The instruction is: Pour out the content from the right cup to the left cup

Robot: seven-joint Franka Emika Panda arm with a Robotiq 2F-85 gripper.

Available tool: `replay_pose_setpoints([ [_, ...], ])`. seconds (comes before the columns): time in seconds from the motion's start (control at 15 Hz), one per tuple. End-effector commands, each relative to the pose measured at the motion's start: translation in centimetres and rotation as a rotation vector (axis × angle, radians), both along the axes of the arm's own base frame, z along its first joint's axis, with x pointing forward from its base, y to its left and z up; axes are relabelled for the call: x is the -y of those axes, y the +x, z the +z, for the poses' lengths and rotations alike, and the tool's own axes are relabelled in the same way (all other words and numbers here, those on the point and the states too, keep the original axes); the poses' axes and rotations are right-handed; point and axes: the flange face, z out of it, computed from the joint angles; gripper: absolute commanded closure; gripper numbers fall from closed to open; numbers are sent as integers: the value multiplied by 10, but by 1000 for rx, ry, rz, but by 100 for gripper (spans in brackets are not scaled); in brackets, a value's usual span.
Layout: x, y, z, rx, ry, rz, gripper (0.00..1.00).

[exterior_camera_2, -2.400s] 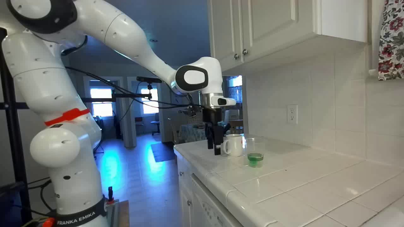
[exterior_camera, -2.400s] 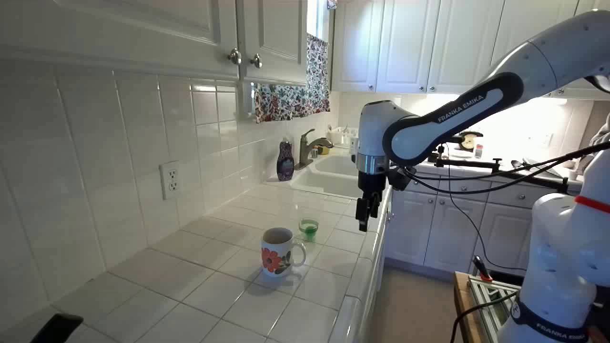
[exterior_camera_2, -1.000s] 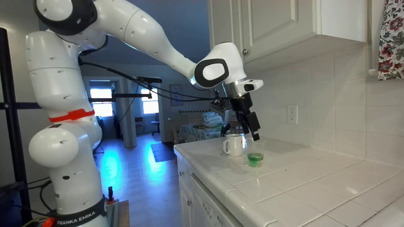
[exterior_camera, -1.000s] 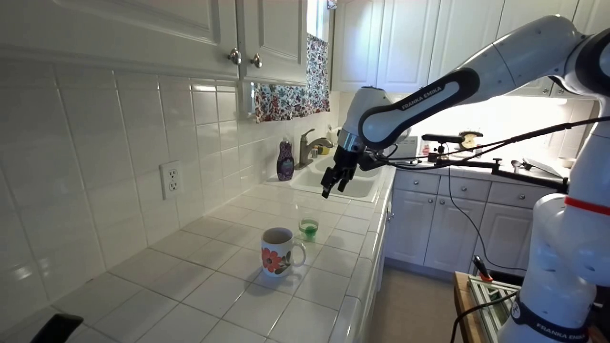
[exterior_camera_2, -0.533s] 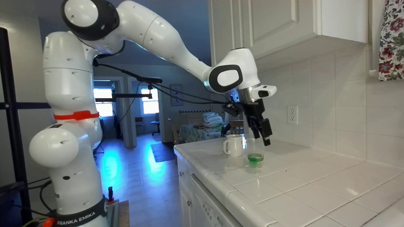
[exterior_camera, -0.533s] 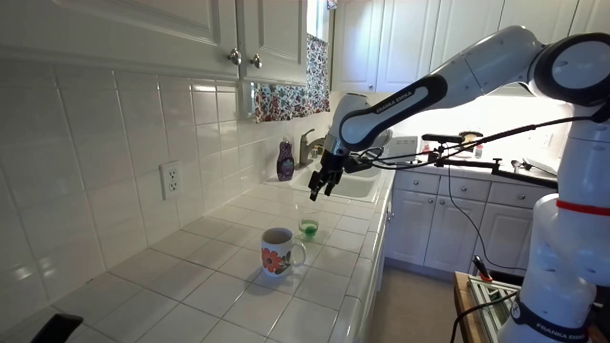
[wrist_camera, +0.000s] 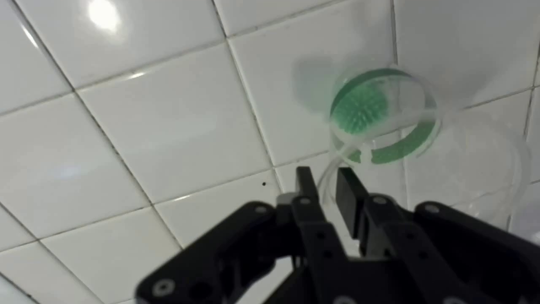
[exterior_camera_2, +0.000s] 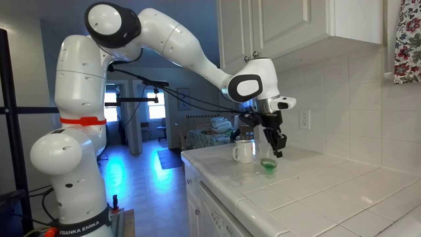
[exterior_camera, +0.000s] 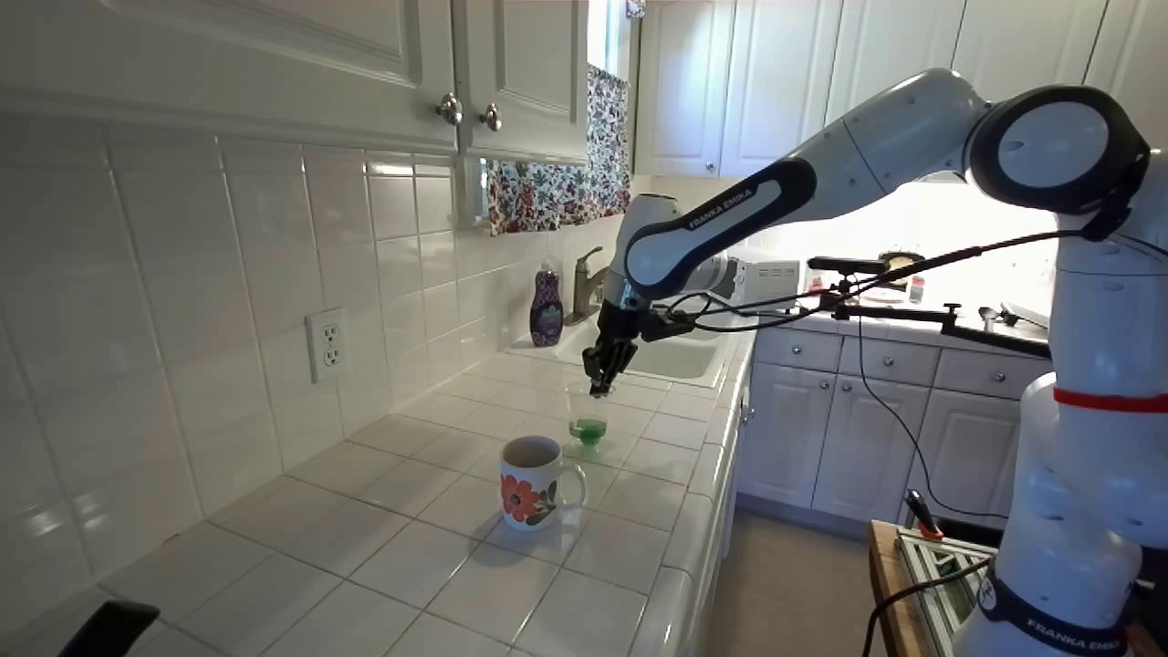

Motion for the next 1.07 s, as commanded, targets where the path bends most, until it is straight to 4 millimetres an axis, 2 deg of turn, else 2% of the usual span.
replay_pose_setpoints([
  [0.0, 0, 8, 8, 8, -1, 22, 100],
  [0.27, -21, 19, 31, 48, -59, 69, 98],
  [0.6, -66, 46, 39, 86, -135, 179, 98],
  [1.0, -118, 60, 42, 142, -240, 310, 98],
])
